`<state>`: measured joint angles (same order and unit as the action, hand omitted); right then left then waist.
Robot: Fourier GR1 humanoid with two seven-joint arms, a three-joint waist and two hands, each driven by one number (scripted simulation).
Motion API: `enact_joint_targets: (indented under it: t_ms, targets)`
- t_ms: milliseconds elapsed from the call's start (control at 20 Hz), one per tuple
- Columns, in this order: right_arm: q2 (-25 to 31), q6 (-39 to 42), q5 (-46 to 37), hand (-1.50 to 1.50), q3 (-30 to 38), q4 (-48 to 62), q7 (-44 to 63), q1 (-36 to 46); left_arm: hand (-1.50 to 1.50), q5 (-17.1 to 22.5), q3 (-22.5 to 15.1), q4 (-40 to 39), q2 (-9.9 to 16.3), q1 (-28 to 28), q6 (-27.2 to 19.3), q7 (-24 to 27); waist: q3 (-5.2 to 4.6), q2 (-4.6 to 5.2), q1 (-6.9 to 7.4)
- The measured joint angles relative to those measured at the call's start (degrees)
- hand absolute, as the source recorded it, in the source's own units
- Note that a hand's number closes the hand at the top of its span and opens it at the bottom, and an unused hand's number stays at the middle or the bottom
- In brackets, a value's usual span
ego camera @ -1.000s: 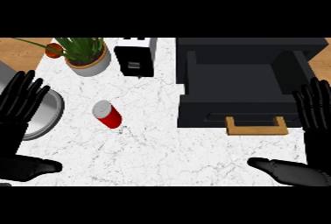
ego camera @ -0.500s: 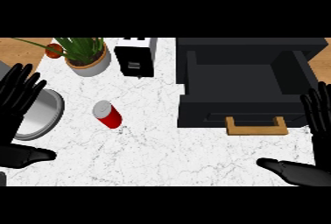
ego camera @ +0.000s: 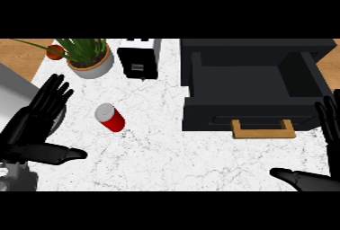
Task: Pick up the can, place it into the drawer and close the drawer
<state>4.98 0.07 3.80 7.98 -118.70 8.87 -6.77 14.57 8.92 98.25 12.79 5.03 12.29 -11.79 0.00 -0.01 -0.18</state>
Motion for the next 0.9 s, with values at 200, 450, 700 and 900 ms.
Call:
enact_joint_targets:
  t_ms: [200,450,700,900]
  targets:
    - [-0.2,-0.14,-0.3,-1.5,0.28,-0.91,0.76,0.04,-1.5,-4.07,-2.05,-4.4,-2.27,0.33,-1.0,3.4,-0.02,0.0,-0.02]
    - [0.52,1.18,1.04,-1.5,1.88,-1.71,0.97,-0.02,-1.5,-9.09,-3.71,-11.23,-4.37,0.12,-2.1,10.02,-0.01,0.01,-0.06]
    - [0.62,1.88,1.87,-1.5,2.77,-4.95,2.37,-1.56,-1.5,-12.41,-3.47,-18.55,-5.52,0.36,-3.72,16.76,-0.02,0.02,-0.12]
    - [0.48,2.52,2.71,-1.5,3.98,-5.36,2.57,-2.15,-1.5,-12.59,-1.27,-25.74,-4.58,1.96,-3.42,21.26,-0.02,0.02,-0.14]
